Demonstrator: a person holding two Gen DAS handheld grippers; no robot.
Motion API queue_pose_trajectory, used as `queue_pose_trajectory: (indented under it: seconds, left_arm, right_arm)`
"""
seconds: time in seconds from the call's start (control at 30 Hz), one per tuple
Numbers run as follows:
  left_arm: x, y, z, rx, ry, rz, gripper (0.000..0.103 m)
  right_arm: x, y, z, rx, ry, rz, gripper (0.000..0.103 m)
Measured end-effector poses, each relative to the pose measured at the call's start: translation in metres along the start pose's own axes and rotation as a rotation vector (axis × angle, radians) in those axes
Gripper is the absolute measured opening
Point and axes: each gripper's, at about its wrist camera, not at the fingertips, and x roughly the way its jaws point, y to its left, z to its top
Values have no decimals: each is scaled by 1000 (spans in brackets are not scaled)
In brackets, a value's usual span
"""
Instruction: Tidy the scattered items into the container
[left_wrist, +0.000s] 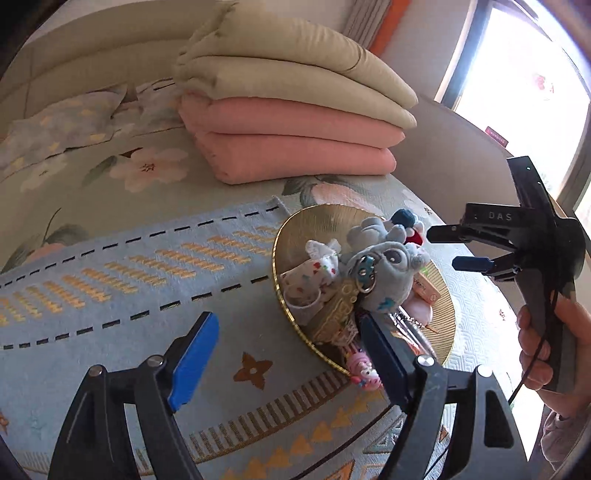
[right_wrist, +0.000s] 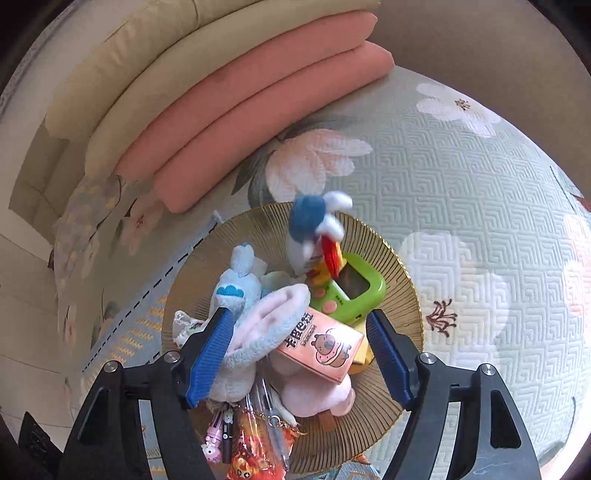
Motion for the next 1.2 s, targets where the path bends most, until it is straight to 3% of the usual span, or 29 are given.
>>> queue_pose_trajectory:
  seconds: [0.27,0.5,0.6,0.67,0.77,0.8,0.83,0.87,0.97,1.03,1.2]
  left_arm:
    - [-66,67,-49,-190,14,96,78]
    - [-156,109,-105,-279,19,258,78]
    - [-204,119,-130,-271,20,372,78]
    - [-244,126,-143,-245,4,498,78]
    - [-316,136,-156,-244,-120,696,78]
    - [-335,137,-159,-227,-171,733,81]
    - [-344,136,-160,-197,-192,752,95]
    - [-344,136,-159,-172,-185,759,103]
    - [-301,134,-158,-153,-108,734,103]
    - [-249,126,-160,-138,-57,658,103]
    - [-109,103,-165,-155,37,565,103]
  right_arm:
    - [-52,27,-68,-247,6,-33,74]
    - [-96,22,-121,-352,73,-34,74]
    - [-114,21,-147,-352,81,-22,75]
    - [-120,22,-166,-358,108,-10,76]
    - [-128,28,-197,-376,143,27,76]
    - [-128,31,-208,-388,153,42,77]
    - [-126,36,-219,-406,163,52,80]
    - [-122,42,-229,-431,172,56,88]
    - [-92,56,-250,-491,197,28,91]
    - [-65,61,-254,-520,183,1,91]
    - [4,61,-250,-571,112,-110,91]
